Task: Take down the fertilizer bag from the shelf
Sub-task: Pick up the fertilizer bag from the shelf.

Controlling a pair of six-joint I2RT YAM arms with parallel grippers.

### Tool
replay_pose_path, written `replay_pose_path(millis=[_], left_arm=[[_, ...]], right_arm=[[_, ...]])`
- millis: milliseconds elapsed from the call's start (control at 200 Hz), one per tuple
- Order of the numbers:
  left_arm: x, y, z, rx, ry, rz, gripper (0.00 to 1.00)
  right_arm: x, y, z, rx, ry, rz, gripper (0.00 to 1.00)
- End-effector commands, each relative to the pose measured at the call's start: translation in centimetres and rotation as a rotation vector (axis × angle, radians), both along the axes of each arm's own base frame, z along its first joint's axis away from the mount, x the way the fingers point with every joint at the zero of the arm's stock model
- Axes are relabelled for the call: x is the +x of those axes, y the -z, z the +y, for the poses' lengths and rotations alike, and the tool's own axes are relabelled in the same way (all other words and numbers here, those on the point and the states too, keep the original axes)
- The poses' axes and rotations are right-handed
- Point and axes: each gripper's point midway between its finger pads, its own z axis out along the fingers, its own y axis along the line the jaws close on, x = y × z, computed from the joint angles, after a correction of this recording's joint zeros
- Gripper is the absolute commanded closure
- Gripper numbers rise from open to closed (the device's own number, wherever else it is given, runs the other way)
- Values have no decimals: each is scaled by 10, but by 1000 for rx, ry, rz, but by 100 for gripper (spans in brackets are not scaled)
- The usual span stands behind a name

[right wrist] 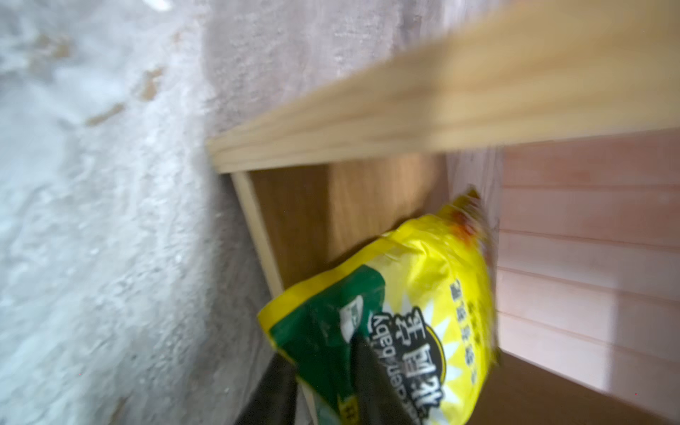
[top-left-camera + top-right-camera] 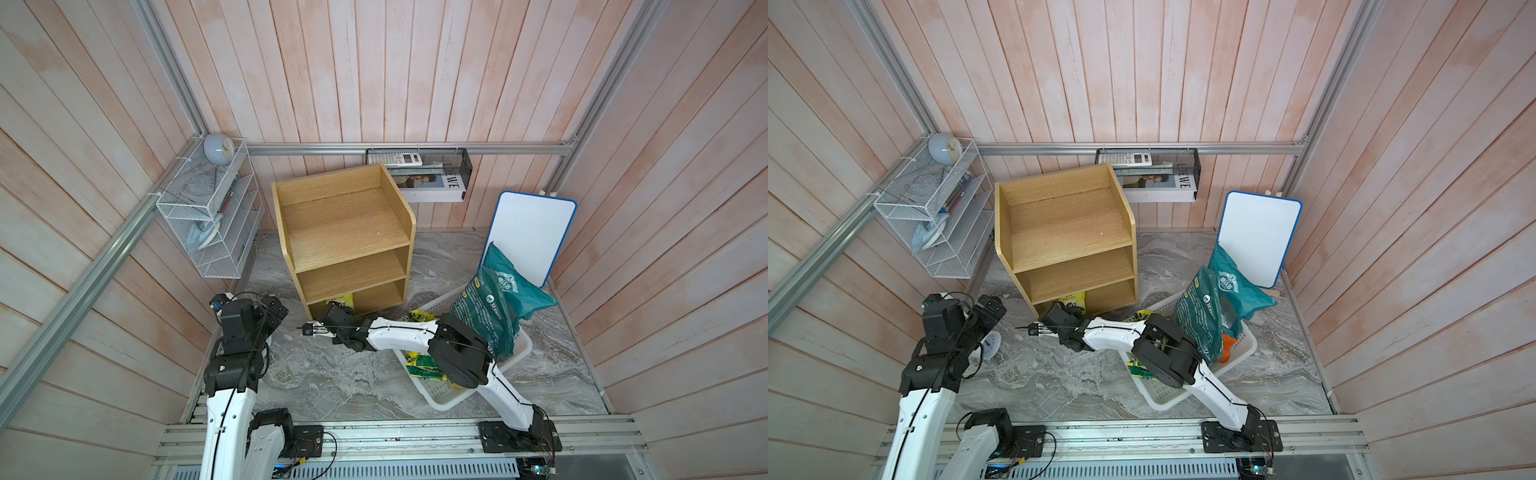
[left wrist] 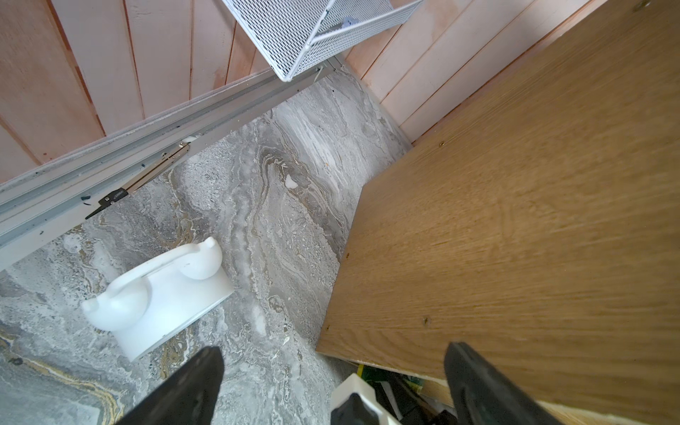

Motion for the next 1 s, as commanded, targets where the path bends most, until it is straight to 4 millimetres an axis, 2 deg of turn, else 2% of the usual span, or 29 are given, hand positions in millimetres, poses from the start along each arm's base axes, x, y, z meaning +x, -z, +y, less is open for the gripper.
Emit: replay_pose_path(millis=[0, 75, 235, 380, 540, 680, 820, 995], left_arm=[[3, -2, 0, 7, 6, -16, 0], [3, -1, 0, 3, 5, -15, 0], [2, -1, 0, 2, 4, -14, 0], [1, -1, 0, 5, 9, -13, 0], [0, 1, -1, 13, 16, -6, 0], [0, 6, -3, 10, 21, -1, 0], [0, 9, -5, 4, 28, 2, 1], [0, 13, -6, 9, 34, 14, 0]], right_arm=[[29, -2, -9, 41, 84, -35, 91], [27, -20, -7, 70, 81, -46, 100], [13, -68, -6, 163, 79, -60, 100], [-14, -99, -17, 209, 78, -29, 100], [-59, -121, -41, 240, 69, 163, 100], [-89, -151, -60, 346, 98, 335, 100], [-105, -182, -84, 420, 137, 405, 100], [-115, -225, -131, 450, 176, 375, 100]])
